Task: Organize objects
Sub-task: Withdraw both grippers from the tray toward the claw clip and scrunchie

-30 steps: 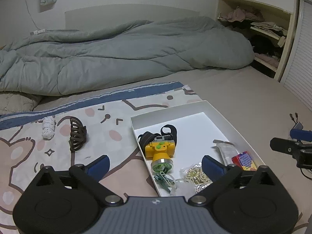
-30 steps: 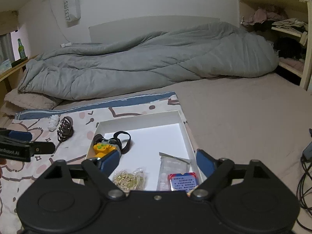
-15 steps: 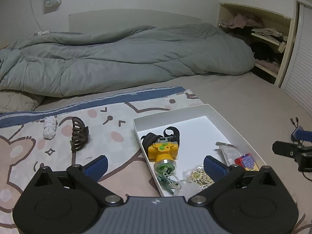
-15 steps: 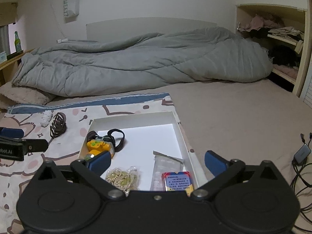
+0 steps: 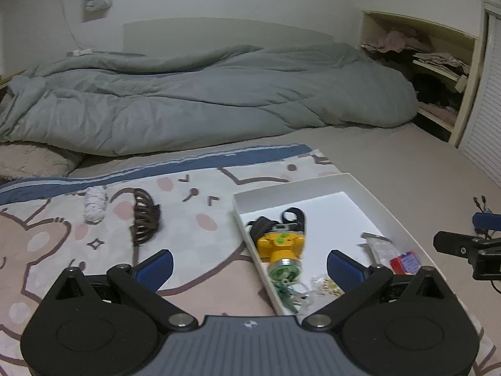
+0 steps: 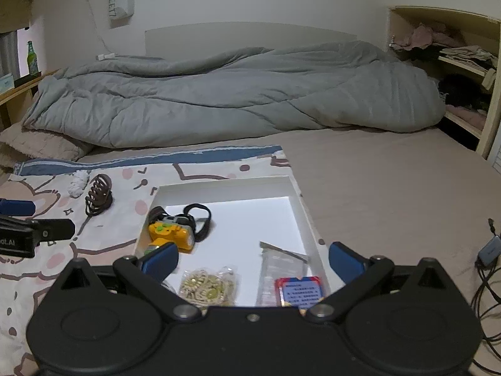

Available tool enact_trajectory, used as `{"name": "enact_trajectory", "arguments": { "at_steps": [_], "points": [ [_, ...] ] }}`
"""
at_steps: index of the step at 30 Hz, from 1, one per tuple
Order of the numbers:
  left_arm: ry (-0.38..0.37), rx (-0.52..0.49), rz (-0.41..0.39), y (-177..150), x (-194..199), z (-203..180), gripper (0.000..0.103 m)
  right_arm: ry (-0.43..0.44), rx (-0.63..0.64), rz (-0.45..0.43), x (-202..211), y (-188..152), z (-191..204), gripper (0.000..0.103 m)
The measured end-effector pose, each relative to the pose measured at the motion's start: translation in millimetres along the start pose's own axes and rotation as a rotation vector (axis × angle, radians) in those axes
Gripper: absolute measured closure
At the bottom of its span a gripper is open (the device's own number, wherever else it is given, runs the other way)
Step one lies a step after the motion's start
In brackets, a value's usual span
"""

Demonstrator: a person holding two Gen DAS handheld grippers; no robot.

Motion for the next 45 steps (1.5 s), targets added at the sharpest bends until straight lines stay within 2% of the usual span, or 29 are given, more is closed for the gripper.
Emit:
{"name": "enact_trajectory", "arguments": {
  "at_steps": [26, 37, 45],
  "points": [
    [0.138, 0.214, -0.042, -19.3, 48.2, 133.7, 0.0, 0.131, 0.061, -0.007, -17.0, 34.6, 118.6, 0.0],
    [0.188, 0.236, -0.043, -29.7, 58.4, 163.1, 0.0, 0.196, 0.102, -0.009, -19.7, 40.6, 167.5, 0.0],
    [0.23, 0.24, -0.051, -33.3, 57.4, 173.2, 0.0, 0.21, 0.1, -0.012, -25.5, 43.5, 180.3, 0.0]
  ]
}}
Point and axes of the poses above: each gripper's, at about its wrist camera, not at the fingertips, and x roughly against the way its jaws point, z to its left, y to its top, the point moved 2 cm from there along -x, roughly the way its jaws point, and after that the axes turned 12 degrees about z, right-handed, at the moved point
